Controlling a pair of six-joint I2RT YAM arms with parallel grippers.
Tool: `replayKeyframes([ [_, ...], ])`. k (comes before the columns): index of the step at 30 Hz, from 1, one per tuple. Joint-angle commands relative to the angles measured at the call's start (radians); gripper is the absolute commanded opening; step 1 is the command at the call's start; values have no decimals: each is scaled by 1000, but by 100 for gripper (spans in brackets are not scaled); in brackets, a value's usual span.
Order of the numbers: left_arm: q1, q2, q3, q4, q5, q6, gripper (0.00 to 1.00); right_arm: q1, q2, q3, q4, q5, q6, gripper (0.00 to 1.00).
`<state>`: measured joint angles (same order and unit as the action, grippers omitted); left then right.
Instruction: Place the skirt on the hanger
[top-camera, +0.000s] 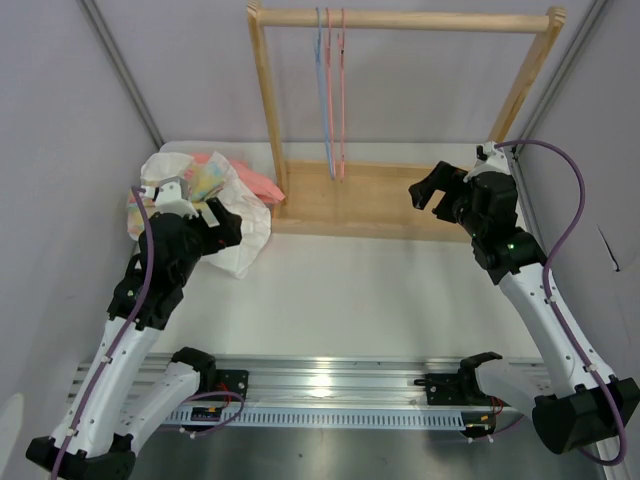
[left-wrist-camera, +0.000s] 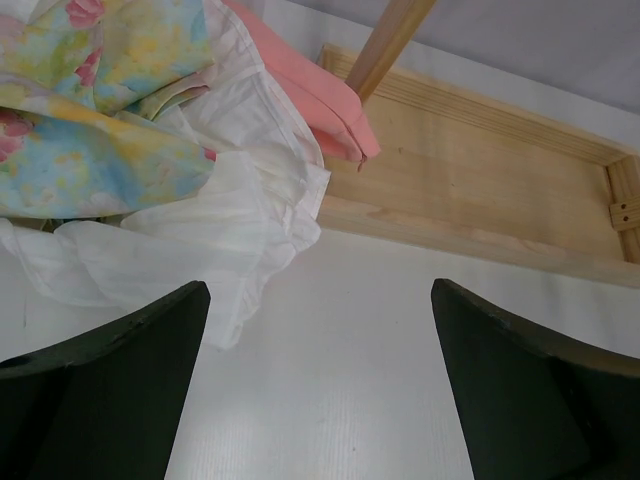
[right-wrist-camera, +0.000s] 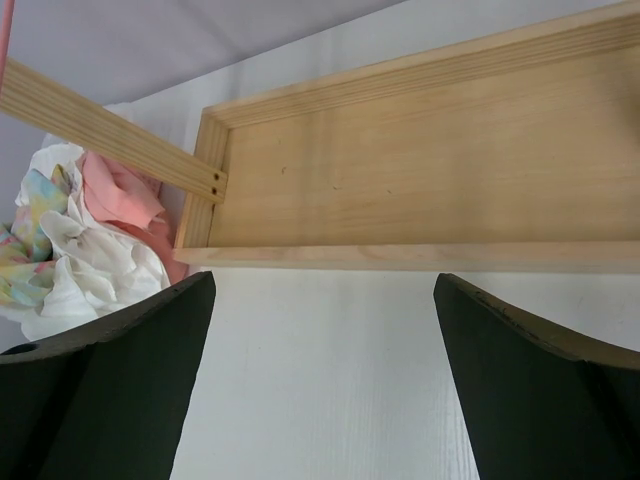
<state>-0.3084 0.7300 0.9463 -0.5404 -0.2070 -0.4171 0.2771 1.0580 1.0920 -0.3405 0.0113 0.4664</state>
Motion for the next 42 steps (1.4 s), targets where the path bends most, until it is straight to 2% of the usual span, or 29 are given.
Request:
replayKeyframes([
  [1, -5, 0, 25, 5, -23, 9, 100, -4, -29, -14, 21, 6, -9, 99],
  [6, -5, 12, 32, -12, -66, -8, 99, -6, -29, -20, 18, 6, -17, 99],
  [9, -5, 42, 49, -44, -144, -49, 99, -6, -24, -24, 23, 6, -17, 99],
  [15, 5, 186, 126, -99, -337, -133, 99, -7, -15, -40, 41, -1, 0, 99],
  [21, 25, 293, 158, -90, -384, -198, 96, -9, -7, -44, 35, -1, 5, 99],
  [24, 54, 348, 175, -96, -430, -221, 92, -10, -9, -49, 37, -28, 5, 100],
  [26, 98, 370, 181, -96, -433, -241, 88, -12, -9, -50, 35, -31, 6, 99],
  [32, 224, 465, 195, -32, -353, -267, 86, -16, -7, -58, 43, -48, 3, 99],
  [42, 292, 698, 325, 7, -328, -295, 87, -24, -9, -44, 37, -80, 2, 100],
])
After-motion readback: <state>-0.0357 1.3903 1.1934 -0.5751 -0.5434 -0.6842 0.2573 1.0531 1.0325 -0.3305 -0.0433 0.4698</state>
